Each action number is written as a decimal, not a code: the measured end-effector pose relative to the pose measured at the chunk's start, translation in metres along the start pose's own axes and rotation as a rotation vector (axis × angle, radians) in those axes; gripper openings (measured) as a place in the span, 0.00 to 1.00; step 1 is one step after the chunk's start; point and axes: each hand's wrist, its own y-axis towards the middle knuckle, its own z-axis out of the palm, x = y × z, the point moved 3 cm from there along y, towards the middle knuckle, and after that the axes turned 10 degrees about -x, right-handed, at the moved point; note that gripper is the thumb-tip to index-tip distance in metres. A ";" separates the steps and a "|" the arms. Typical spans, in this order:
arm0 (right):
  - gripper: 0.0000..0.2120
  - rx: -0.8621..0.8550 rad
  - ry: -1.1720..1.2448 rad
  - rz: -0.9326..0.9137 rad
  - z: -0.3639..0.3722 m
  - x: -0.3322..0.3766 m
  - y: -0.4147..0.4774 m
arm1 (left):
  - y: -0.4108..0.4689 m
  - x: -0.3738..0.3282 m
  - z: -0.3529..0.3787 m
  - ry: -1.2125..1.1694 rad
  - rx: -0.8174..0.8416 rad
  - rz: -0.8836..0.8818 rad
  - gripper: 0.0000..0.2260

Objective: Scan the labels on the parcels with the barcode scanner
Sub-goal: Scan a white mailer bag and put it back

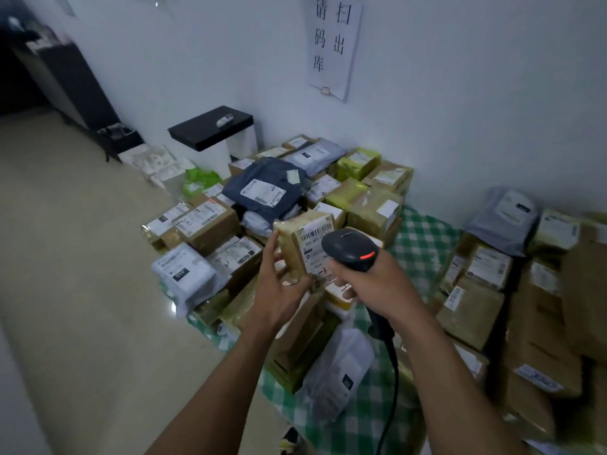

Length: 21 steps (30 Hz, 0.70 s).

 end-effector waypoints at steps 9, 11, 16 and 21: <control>0.16 -0.030 -0.098 -0.071 0.055 0.039 0.027 | 0.054 0.007 -0.025 0.025 0.027 0.106 0.43; 0.15 0.003 -0.085 -0.084 0.075 0.058 0.037 | 0.065 0.009 -0.039 0.003 -0.026 0.097 0.43; 0.20 0.103 -0.101 -0.059 0.118 0.061 0.037 | 0.093 0.015 -0.079 -0.012 -0.119 0.084 0.43; 0.11 0.117 -0.120 -0.089 0.122 0.071 0.050 | 0.097 0.025 -0.101 -0.036 -0.159 0.046 0.44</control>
